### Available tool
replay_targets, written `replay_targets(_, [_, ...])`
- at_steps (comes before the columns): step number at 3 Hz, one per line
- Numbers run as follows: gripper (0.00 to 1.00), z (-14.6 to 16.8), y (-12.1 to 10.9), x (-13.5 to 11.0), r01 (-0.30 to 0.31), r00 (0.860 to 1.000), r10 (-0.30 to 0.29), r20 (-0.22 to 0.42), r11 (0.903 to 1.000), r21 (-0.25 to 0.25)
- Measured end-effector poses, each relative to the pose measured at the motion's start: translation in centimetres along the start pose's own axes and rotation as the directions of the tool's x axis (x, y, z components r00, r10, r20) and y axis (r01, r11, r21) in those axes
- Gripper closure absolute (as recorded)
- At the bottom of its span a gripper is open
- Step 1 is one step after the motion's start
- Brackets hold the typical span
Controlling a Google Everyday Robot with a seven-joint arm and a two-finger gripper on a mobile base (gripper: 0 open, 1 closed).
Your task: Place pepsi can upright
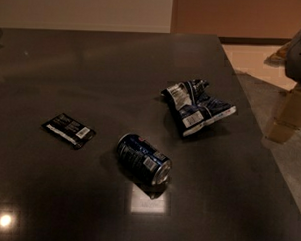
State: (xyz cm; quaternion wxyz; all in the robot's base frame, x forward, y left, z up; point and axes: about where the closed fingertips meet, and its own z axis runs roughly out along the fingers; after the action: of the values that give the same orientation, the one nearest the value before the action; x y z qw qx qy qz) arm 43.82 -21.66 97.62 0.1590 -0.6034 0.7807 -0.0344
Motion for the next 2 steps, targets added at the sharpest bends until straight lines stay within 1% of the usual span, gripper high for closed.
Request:
replay_targets(1, [0.00,-0.1,0.0,-0.2,0.004,1.000,-0.004,0.002,1.0000,0.001])
replay_targets(2, [0.00,1.2,1.1,-2.8,0.015,1.000,-0.015,0.002,0.9987,-0.049])
